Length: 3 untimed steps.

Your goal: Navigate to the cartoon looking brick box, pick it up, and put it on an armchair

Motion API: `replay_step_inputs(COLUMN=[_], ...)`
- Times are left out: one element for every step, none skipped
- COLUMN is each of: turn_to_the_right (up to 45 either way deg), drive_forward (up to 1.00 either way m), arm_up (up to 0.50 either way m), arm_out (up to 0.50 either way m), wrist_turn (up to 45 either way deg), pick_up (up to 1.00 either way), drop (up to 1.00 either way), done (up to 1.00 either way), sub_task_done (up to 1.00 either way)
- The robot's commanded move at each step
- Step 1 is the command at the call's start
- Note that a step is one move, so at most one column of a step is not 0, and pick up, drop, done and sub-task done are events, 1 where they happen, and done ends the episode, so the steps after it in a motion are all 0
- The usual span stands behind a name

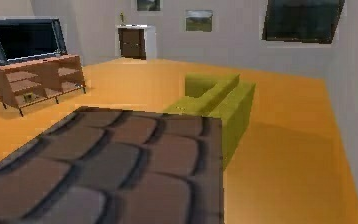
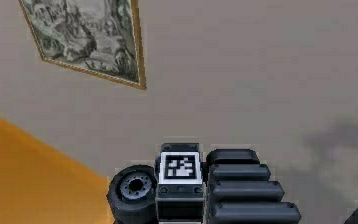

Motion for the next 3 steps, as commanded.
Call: replay_step_inputs(turn_to_the_right=[-45.0,-45.0,-45.0], drive_forward=[0.00,0.00,0.00], arm_up=[0.00,0.00,0.00], arm_out=[0.00,0.00,0.00], wrist_turn=[0.0,0.0,0.0], pick_up=[0.00,0.00,0.00], drop=[0.00,0.00,0.00], done=[0.00,0.00,0.00], sub_task_done=[0.00,0.00,0.00])
